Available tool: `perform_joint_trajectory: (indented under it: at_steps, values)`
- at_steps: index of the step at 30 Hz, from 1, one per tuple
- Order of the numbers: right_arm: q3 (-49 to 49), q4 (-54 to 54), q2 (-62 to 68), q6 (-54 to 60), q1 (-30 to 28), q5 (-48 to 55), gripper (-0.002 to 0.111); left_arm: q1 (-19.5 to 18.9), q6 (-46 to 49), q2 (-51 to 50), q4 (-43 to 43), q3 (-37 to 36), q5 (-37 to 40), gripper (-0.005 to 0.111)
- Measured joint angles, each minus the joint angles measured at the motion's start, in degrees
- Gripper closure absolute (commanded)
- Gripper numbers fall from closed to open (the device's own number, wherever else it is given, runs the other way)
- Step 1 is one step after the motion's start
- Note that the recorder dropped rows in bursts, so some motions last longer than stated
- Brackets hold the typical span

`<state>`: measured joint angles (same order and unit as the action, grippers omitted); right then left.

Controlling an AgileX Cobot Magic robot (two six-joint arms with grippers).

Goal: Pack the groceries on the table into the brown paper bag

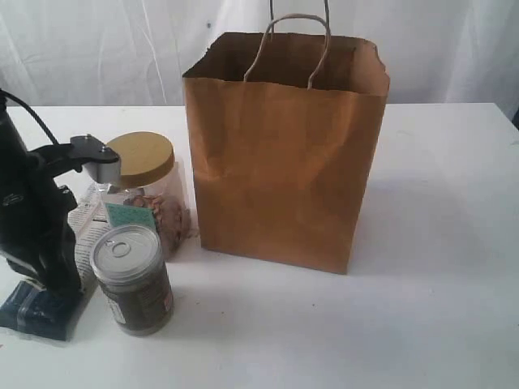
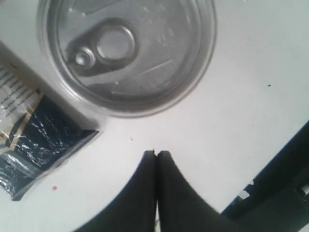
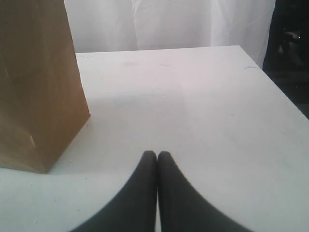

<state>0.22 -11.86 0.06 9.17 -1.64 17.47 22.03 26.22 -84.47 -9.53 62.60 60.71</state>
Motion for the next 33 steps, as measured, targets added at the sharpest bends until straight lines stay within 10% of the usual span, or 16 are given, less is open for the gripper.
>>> perform_joint_trajectory:
  at_steps: [19, 27, 33]
  values:
    - [0.0, 0.0, 0.0, 0.0, 0.0, 0.0, 0.108, 0.0, -3.5, 14.1, -8.6, 0.9, 3.9, 0.107]
    - [0.0, 0.0, 0.0, 0.0, 0.0, 0.0, 0.108, 0.0, -8.9, 17.5, -8.9, 12.0, 2.8, 0.107]
    - [0.0, 0.0, 0.0, 0.0, 0.0, 0.0, 0.108, 0.0, 3.4, 17.1, -9.3, 13.4, 2.6, 0.106]
